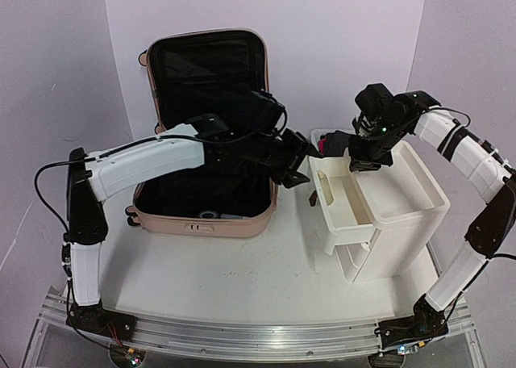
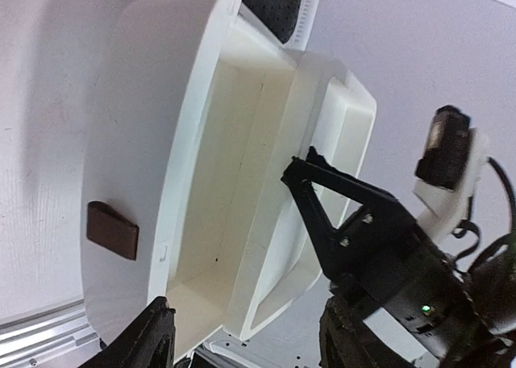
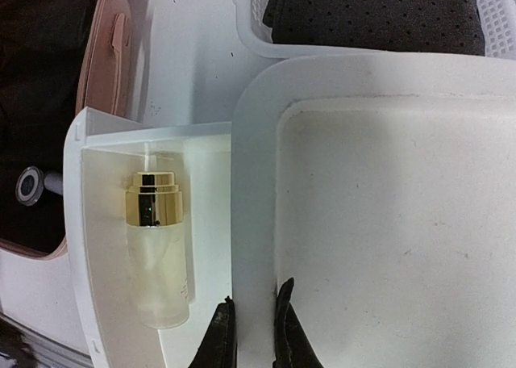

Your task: Open, take out, and arrange the luggage

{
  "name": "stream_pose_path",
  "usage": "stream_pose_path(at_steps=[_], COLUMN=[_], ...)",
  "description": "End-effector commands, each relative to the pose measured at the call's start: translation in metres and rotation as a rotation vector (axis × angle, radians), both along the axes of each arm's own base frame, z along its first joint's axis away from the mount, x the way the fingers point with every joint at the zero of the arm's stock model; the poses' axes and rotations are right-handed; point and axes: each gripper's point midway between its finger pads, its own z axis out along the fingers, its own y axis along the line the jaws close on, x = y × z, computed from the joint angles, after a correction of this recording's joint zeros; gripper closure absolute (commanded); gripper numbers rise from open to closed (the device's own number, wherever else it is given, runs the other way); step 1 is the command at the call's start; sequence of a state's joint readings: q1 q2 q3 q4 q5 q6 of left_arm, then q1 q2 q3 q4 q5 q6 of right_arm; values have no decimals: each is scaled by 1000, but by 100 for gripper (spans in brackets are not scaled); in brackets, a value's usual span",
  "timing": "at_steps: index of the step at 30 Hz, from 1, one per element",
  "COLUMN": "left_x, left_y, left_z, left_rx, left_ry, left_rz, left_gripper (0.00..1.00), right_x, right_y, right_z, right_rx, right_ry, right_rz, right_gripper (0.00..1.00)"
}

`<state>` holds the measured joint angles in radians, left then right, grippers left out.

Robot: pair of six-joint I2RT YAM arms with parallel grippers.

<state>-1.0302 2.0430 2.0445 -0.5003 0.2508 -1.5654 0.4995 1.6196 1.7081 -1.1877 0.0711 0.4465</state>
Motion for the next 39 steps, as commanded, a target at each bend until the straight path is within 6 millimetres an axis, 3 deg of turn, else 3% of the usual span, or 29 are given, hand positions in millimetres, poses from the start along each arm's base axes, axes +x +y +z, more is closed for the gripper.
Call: stream_pose_path(at_steps=[1,4,10,11,14,19,23,29,32,39], left_x=[27,46,59,60,60,54,54,58,49,31], left_y=[45,38,8,2,-7,-1,-21,-60,-78,-99], left_z=[38,29,2,-2,-18,-46,-42,-27,-20,1], left_rx=[-16,15,22,17,14,61,5,-161,-238,-353], left_ry=[-109,-195,-193,-188,-130,-29,-34,-41,2,85], left_rz=[93,47,-26,-40,-51,17,-25,-43,-69,-51], left_gripper=[41,47,44,46,69,84,90,90,89,86], right_x=[10,10,9,9,11,12,8,6,4,8], right_y=[19,20,20,20,21,21,25,31,35,38], right_z=[4,2,3,2,0,-2,-6,-5,-1,15], right_rx=[80,78,76,74,72,74,93,123,146,177], right_ry=[-39,-36,-39,-37,-34,-33,-13,-4,-9,-58], right_rz=[32,38,50,50,51,48,62,78,98,105], right_gripper=[100,100,100,100,100,100,100,100,100,100])
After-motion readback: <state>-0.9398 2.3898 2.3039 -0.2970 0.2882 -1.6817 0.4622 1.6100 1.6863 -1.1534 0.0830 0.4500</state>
